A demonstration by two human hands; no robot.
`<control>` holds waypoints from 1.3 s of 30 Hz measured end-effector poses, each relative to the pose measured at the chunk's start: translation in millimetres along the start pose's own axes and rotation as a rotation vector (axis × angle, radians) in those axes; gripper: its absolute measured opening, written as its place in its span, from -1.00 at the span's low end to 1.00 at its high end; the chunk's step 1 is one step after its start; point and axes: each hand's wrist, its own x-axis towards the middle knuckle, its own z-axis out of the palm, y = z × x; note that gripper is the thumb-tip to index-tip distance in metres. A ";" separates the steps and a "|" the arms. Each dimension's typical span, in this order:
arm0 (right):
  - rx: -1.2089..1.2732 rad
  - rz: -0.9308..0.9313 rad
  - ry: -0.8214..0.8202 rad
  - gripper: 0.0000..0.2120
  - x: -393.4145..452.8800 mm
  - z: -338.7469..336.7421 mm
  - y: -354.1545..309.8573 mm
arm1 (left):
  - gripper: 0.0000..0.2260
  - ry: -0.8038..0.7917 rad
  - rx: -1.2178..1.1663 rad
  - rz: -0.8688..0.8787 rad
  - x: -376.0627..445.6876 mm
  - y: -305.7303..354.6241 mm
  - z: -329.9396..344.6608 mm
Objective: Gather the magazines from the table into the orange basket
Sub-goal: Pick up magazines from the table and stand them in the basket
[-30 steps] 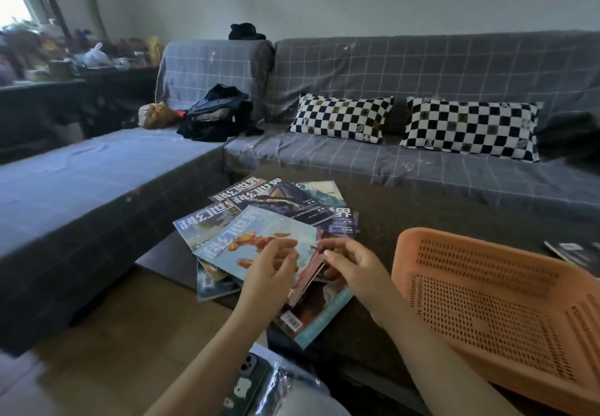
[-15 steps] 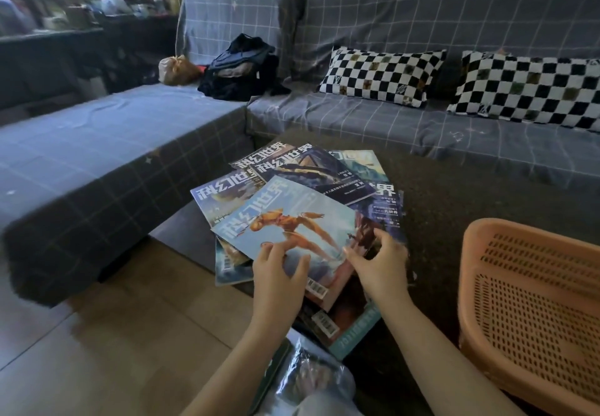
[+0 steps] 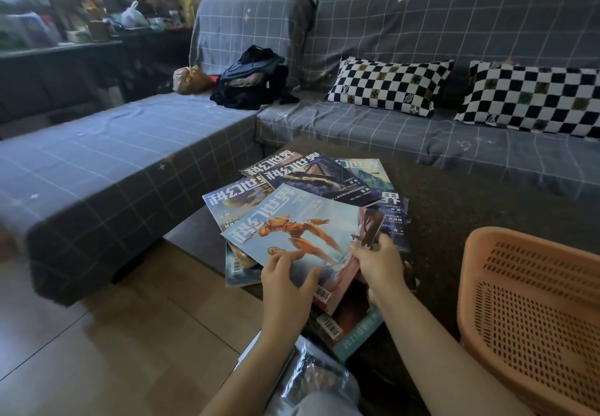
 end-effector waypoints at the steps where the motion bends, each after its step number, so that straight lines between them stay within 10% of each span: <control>1: 0.008 -0.028 0.003 -0.69 -4.8 0.6 -0.1 | -0.68 0.011 0.004 -0.008 -2.4 2.4 -0.8; 8: 0.273 -0.144 0.002 -0.78 -49.5 -21.8 -11.1 | -0.62 0.111 0.048 -0.052 -21.9 25.9 -8.4; 16: 0.646 -0.205 0.025 -0.84 -88.5 -83.4 -31.2 | -0.25 0.063 -0.452 0.030 -43.7 88.0 -6.6; 21: 0.829 -0.234 -0.027 -0.75 -105.6 -130.7 -45.7 | -0.60 -0.085 -0.511 0.073 -56.1 132.0 9.8; 39: 0.096 -0.338 0.096 -0.69 -99.4 -334.5 -31.5 | -0.63 -0.477 -0.514 0.126 -74.1 194.4 107.7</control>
